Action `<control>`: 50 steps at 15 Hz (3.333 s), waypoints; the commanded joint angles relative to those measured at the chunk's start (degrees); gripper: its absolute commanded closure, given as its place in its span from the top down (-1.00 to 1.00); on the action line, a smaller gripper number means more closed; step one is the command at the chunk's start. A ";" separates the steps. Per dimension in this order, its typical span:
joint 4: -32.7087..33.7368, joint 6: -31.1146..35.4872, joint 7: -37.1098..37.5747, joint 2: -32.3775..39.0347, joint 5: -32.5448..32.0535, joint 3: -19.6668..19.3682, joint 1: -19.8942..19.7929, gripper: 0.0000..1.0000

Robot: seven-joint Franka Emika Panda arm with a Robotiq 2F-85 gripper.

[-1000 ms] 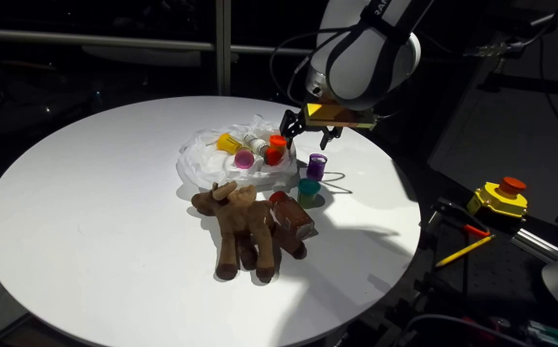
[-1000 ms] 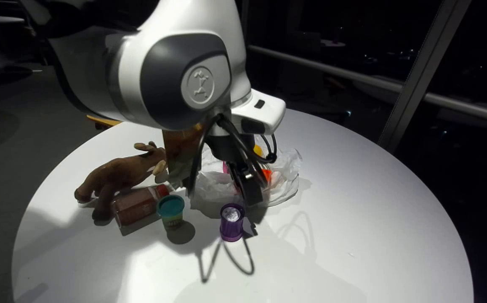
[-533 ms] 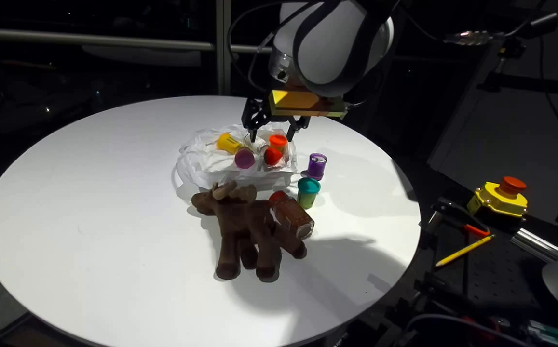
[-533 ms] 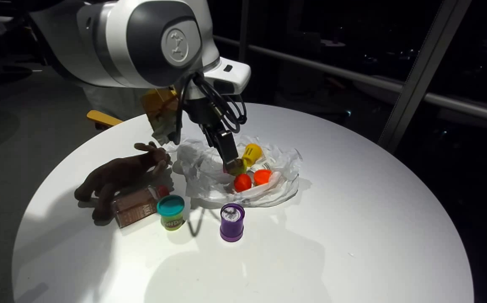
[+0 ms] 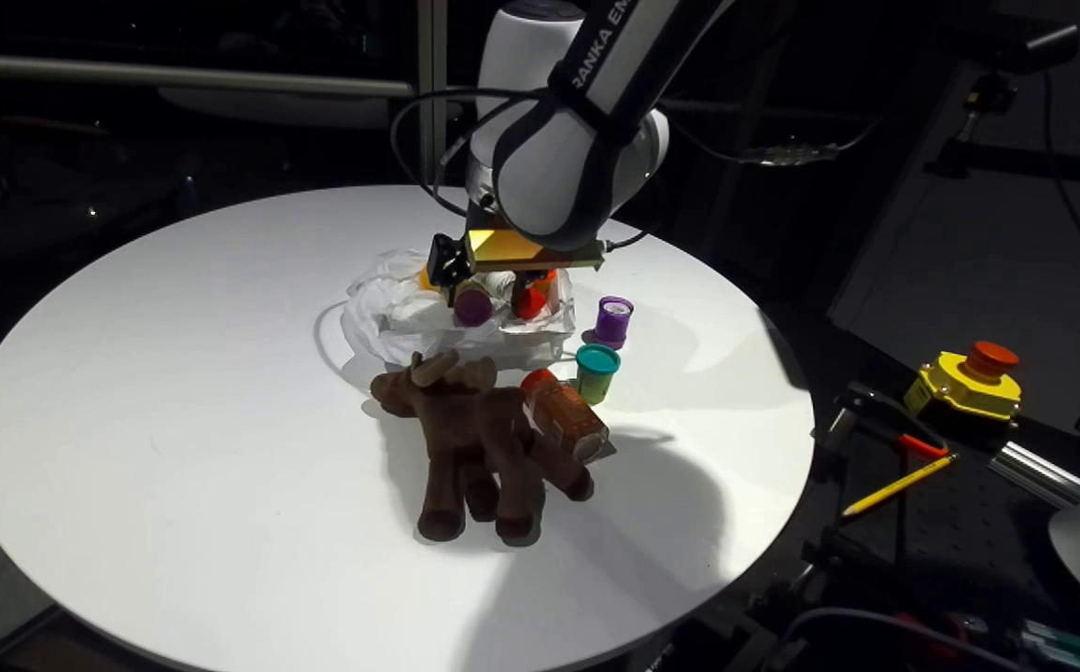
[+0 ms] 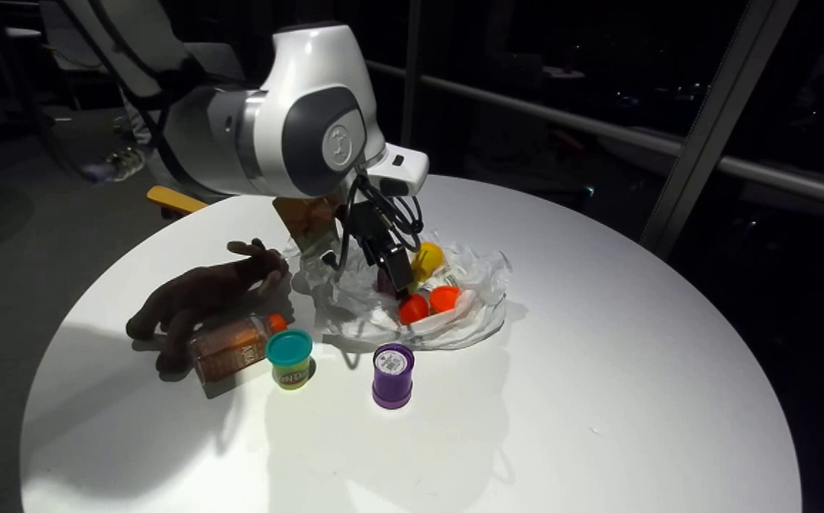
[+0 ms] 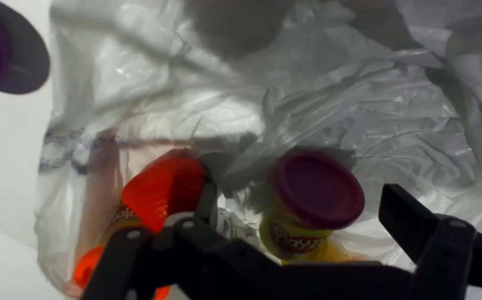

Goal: Remove the things from the plastic bag and put them on the table

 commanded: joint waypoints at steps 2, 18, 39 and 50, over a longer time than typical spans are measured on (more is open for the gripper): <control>7.28 0.39 0.58 4.97 2.00 0.24 -1.43 1.00; -9.01 1.53 7.77 -7.23 0.94 -9.39 8.72 -0.62; -37.17 7.42 6.72 -20.42 2.65 -5.44 3.53 -0.64; -33.13 3.90 7.95 -21.71 1.81 -15.32 13.28 1.00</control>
